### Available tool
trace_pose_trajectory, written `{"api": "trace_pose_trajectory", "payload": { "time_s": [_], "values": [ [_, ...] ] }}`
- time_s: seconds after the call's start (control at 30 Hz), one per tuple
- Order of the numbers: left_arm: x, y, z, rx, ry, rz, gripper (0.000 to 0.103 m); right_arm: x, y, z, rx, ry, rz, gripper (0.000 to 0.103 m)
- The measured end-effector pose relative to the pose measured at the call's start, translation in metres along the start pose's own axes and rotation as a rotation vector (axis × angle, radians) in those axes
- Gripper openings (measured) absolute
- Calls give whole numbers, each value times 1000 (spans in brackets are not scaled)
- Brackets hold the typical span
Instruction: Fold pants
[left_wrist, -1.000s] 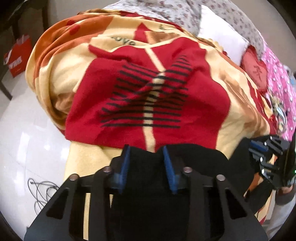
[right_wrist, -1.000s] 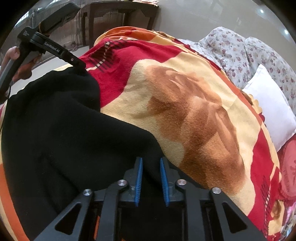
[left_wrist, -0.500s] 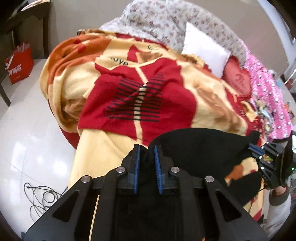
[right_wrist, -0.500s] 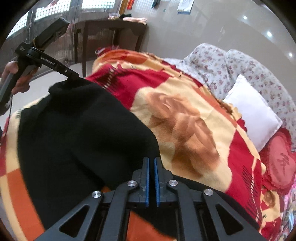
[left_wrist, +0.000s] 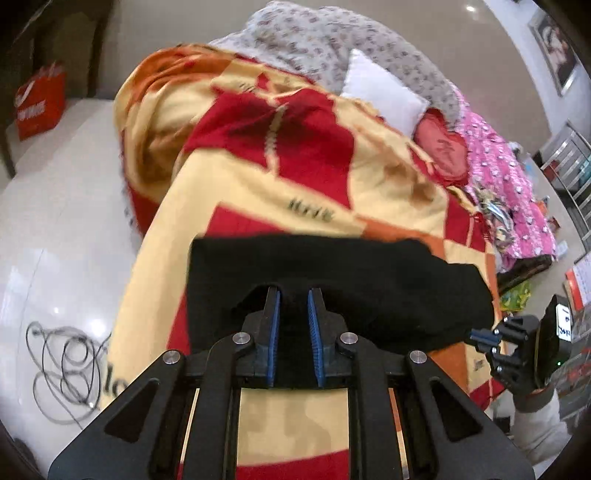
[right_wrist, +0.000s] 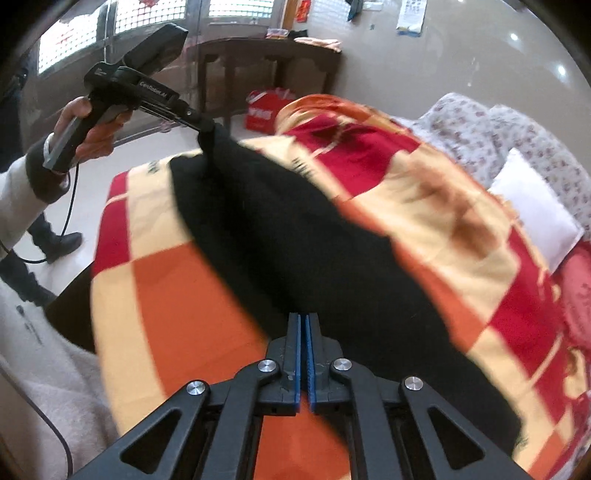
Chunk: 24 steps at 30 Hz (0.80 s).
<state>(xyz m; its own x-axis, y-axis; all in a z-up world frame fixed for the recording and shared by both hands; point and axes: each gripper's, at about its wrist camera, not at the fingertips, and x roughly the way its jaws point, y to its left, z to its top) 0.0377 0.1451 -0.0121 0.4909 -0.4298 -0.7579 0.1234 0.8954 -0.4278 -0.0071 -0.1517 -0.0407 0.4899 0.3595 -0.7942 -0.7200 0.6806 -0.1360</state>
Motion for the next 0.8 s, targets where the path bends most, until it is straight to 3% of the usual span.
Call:
{"api": "trace_pose_trajectory", "payload": {
  "time_s": [0.1, 0.2, 0.3, 0.37, 0.4, 0.47, 0.53, 0.6, 0.63, 0.7, 0.8],
  "values": [
    [2, 14, -13, -47, 14, 4, 14, 2, 2, -3, 62, -35, -18, 2],
    [-7, 20, -21, -71, 6, -1, 14, -5, 3, 4, 129, -98, 16, 3],
    [-19, 18, -23, -64, -31, 10, 14, 5, 16, 21, 90, -114, -18, 5],
    [-26, 16, -24, -73, -45, 11, 15, 14, 27, 33, 72, -121, 6, 5],
    [-26, 16, -24, -76, -43, 17, 17, 21, 33, 39, 65, -125, 26, 5],
    [-27, 16, -25, -79, -40, 34, 35, 33, 44, 50, 45, -124, 32, 6],
    [-27, 17, -26, -95, -37, 40, 45, 43, 52, 59, 23, -126, 17, 7],
    [-28, 19, -28, -128, -35, 34, 48, 44, 55, 67, 30, -165, 25, 9],
    [-29, 19, -29, -141, -33, 28, 51, 43, 54, 71, 47, -187, 33, 12],
    [-31, 17, -32, -160, -32, 19, 60, 43, 51, 72, 57, -198, 22, 46],
    [-33, 13, -37, -203, -29, -30, 68, 44, 46, 71, 64, -191, 2, 49]
  ]
}}
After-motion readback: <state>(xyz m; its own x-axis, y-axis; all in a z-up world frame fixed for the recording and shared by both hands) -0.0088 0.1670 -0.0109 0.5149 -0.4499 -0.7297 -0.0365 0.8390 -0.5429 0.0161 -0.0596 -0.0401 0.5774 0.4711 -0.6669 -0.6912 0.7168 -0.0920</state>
